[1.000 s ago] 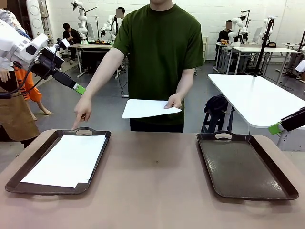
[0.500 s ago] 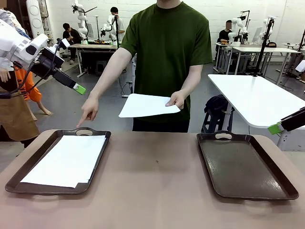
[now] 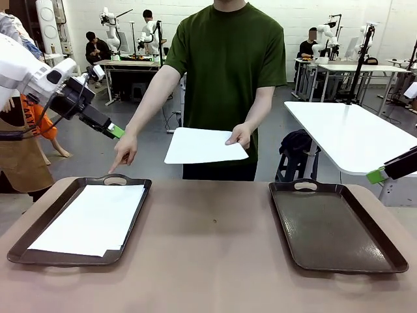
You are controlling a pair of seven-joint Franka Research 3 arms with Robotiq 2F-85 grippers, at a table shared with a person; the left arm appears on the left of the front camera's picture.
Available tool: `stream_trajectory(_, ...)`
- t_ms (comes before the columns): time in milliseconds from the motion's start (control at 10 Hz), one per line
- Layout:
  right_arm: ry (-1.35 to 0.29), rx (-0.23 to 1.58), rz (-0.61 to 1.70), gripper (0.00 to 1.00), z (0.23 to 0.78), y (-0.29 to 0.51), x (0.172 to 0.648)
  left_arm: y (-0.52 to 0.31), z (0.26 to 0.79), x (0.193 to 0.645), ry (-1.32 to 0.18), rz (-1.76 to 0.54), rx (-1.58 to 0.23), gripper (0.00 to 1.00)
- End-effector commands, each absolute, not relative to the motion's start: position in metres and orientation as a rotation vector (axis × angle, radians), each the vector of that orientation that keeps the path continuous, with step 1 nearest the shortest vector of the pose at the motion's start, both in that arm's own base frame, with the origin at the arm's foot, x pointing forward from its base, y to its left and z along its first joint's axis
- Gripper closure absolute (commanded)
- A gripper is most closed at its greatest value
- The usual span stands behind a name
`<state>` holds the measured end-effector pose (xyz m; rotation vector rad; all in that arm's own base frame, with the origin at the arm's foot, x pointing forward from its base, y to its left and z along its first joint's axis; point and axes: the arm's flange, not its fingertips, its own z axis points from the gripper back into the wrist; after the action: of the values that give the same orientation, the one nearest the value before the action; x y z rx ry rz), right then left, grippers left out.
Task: Sort the A4 documents.
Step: Receive the A4 Paper.
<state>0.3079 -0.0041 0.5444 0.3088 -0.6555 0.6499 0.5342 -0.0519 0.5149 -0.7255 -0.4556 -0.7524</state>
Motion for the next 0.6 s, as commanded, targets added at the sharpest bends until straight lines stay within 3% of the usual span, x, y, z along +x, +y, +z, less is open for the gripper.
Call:
stream_trajectory(0, -0.657, 0.330, 0.654, 0.00, 0.543, -0.004, 0.309, -0.065, 0.514, 0.524, -0.361, -0.585, -0.745, 0.00)
stream_trajectory(500, -0.657, 0.330, 0.654, 0.00, 0.543, -0.004, 0.309, -0.103, 0.469, 0.511, -0.335, -0.246, -0.815, 0.00)
